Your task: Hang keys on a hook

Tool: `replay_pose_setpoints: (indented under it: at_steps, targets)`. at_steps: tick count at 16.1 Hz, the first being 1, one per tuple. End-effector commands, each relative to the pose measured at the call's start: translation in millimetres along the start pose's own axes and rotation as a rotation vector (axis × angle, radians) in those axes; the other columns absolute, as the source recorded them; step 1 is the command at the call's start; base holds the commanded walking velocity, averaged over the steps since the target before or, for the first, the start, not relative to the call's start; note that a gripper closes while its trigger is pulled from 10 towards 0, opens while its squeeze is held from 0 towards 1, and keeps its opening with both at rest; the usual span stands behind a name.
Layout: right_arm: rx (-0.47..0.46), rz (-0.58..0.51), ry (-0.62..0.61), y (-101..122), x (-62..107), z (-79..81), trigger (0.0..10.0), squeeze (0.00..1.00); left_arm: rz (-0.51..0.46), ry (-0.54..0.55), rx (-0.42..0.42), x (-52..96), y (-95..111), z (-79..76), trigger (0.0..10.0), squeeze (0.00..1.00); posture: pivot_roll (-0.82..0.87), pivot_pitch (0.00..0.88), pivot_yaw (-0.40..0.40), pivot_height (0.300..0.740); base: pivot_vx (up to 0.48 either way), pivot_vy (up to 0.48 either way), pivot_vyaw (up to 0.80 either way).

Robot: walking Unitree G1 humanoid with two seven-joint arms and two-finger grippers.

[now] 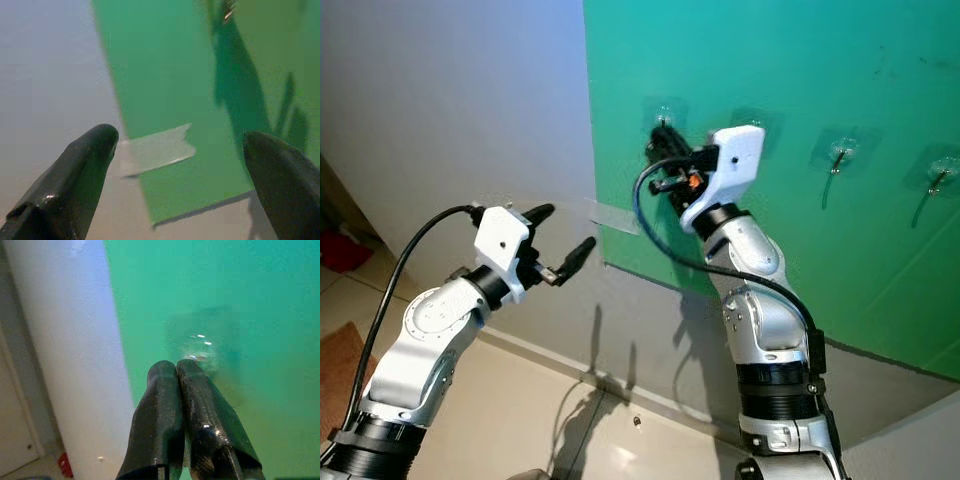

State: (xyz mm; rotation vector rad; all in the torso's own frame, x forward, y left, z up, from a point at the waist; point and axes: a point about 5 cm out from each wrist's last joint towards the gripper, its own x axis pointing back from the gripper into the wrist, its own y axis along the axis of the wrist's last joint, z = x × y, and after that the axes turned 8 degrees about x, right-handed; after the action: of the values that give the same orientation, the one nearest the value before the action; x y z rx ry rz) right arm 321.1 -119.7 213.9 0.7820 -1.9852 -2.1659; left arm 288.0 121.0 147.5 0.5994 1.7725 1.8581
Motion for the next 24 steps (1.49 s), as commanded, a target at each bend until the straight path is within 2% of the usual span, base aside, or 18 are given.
replay_pose_setpoints:
  at_steps: [1, 3, 7, 9, 10, 15, 18, 20, 24]
  targets:
    - [0.0, -0.038, -0.035, 8.7, -3.9, -6.0, 10.0, 0.0, -0.015, -0.062, -0.007, -3.7, 8.0, -5.2, 10.0, 0.0, -0.09, 0.0, -0.001, 0.74, 0.0, 0.0, 0.0]
    - [-0.011, -0.036, -0.058, 7.8, -5.2, -8.8, 10.0, 0.0, -0.007, -0.106, -0.006, -5.8, 8.7, -7.7, 10.0, 0.0, -0.08, 0.0, 0.003, 0.74, 0.0, 0.0, 0.0]
    - [-0.007, -0.007, -0.08, 2.3, -6.0, -9.3, 10.0, 0.0, -0.006, -0.105, -0.007, -6.6, 9.5, -5.8, 10.0, 0.0, -0.08, 0.0, 0.006, 0.74, 0.0, 0.0, 0.0]
    - [0.017, 0.056, -0.12, -6.6, -5.4, -13.4, 10.0, 0.0, -0.003, -0.11, -0.008, -6.5, 10.3, -4.0, 10.0, 0.0, -0.08, 0.0, 0.007, 0.74, 0.0, 0.0, 0.0]
    - [0.028, 0.092, -0.147, -11.9, -2.7, -17.9, 10.0, 0.0, 0.0, -0.112, -0.01, -5.3, 10.6, -2.3, 10.0, 0.0, -0.08, 0.0, 0.007, 0.74, 0.0, 0.0, 0.0]
    - [0.038, 0.122, -0.184, -16.7, 9.1, -23.2, 10.0, 0.0, 0.004, -0.11, -0.021, -4.3, 9.7, -3.0, 10.0, 0.0, -0.08, 0.0, 0.011, 0.74, 0.0, 0.0, 0.0]
    - [0.043, 0.148, -0.201, -22.6, 19.4, -23.4, 10.0, 0.0, 0.003, -0.125, -0.023, -4.3, 9.4, -5.9, 10.0, 0.0, -0.09, 0.0, 0.019, 0.74, 0.0, 0.0, 0.0]
    - [0.043, 0.163, -0.204, -25.8, 25.2, -21.8, 10.0, 0.0, -0.037, -0.142, -0.013, -5.6, 14.5, -8.8, 10.0, 0.0, -0.09, 0.0, 0.023, 0.74, 0.0, 0.0, 0.0]
    - [0.043, 0.179, -0.194, -28.8, 28.0, -17.1, 10.0, 0.0, -0.073, -0.137, 0.003, -6.7, 19.3, -10.7, 10.0, 0.0, -0.09, 0.0, 0.019, 0.74, 0.0, 0.0, 0.0]
